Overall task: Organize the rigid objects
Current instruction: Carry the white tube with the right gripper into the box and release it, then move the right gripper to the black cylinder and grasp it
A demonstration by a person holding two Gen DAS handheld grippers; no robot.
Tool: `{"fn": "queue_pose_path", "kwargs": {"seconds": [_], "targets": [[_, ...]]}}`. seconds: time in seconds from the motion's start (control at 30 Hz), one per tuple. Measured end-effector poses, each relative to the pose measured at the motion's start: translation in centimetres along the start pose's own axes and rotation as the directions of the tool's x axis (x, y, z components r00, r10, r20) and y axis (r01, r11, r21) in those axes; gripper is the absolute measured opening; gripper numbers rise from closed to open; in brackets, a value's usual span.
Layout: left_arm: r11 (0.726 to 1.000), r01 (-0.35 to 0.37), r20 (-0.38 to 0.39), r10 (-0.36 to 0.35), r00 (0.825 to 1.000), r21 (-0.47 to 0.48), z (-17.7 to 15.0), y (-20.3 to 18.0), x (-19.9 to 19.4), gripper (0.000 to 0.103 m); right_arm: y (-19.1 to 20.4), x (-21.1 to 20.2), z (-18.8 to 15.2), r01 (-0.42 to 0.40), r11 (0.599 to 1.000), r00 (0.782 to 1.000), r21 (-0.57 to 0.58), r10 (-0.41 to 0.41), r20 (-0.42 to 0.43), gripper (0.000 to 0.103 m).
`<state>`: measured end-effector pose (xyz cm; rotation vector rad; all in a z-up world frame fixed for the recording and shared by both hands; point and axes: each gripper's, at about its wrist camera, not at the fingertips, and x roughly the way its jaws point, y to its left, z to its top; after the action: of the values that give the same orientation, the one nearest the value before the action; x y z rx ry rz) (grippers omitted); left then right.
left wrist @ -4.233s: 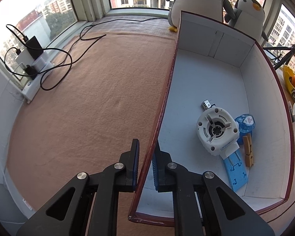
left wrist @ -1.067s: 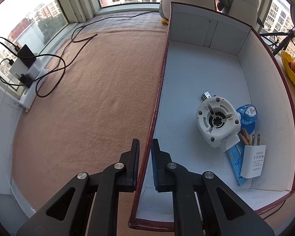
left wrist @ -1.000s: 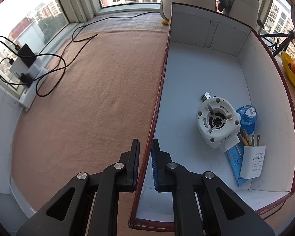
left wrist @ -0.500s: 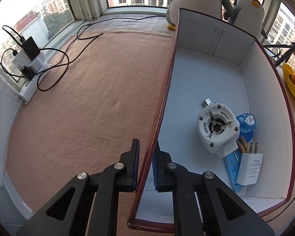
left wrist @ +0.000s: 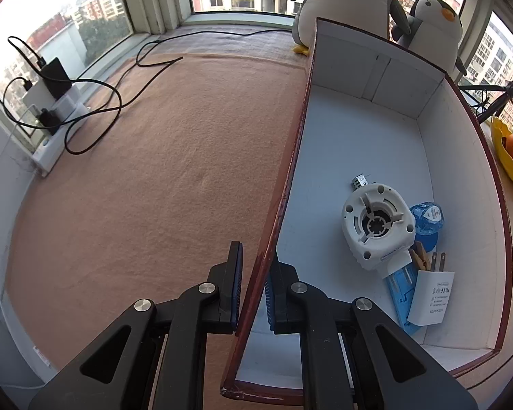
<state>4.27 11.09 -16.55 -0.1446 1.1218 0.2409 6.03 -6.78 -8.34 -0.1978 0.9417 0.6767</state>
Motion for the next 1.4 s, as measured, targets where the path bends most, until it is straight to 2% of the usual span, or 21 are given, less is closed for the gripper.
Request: {"fn": "queue_pose_path", "kwargs": {"seconds": [0.3, 0.37, 0.43, 0.63, 0.8, 1.0, 1.13, 1.27, 1.4], "targets": [[1.000, 0.001, -0.001, -0.001, 1.000, -0.001, 0.0, 0.1, 0.0, 0.010, 1.5, 1.3, -0.2, -0.029, 0.999, 0.999, -0.023, 0.028, -0.038, 0.019], [1.000, 0.002, -0.005, -0.002, 1.000, -0.001, 0.0, 0.0, 0.0, 0.010, 1.6, 1.2, -0.1, -0.029, 0.999, 0.999, -0.024, 0.028, -0.027, 0.036], [1.000, 0.005, -0.010, -0.005, 1.000, -0.003, 0.0, 0.1, 0.1, 0.010, 1.6, 0.8, -0.1, -0.029, 0.999, 1.000, -0.021, 0.029, -0.010, 0.047], [1.000, 0.004, -0.019, -0.004, 1.000, 0.010, 0.2, 0.0, 0.2, 0.010, 0.3, -0.2, 0.0, -0.042, 0.999, 0.999, 0.018, 0.042, 0.013, 0.047], [1.000, 0.007, -0.023, -0.006, 1.000, 0.014, 0.2, 0.0, 0.2, 0.011, -1.7, -1.0, -0.5, -0.024, 0.997, 0.999, 0.074, 0.022, 0.024, 0.048], [1.000, 0.007, -0.029, -0.006, 1.000, 0.029, 0.2, -0.3, 0.2, 0.013, -5.7, -2.1, -1.9, 0.027, 0.986, 0.999, 0.167, -0.033, 0.036, 0.048], [1.000, 0.006, -0.031, -0.005, 1.000, 0.031, 0.1, -0.3, 0.1, 0.013, -9.7, -2.6, -3.1, 0.094, 0.966, 0.995, 0.239, -0.102, 0.022, 0.048], [0.999, 0.002, -0.034, -0.001, 0.999, 0.035, 0.2, -0.3, 0.1, 0.013, -14.9, -2.7, -4.6, 0.182, 0.934, 0.982, 0.309, -0.186, -0.018, 0.048], [0.999, -0.006, -0.036, 0.007, 0.999, 0.043, 0.2, -0.5, 0.0, 0.013, -20.8, -2.5, -6.2, 0.254, 0.881, 0.966, 0.399, -0.248, -0.069, 0.048]]}}
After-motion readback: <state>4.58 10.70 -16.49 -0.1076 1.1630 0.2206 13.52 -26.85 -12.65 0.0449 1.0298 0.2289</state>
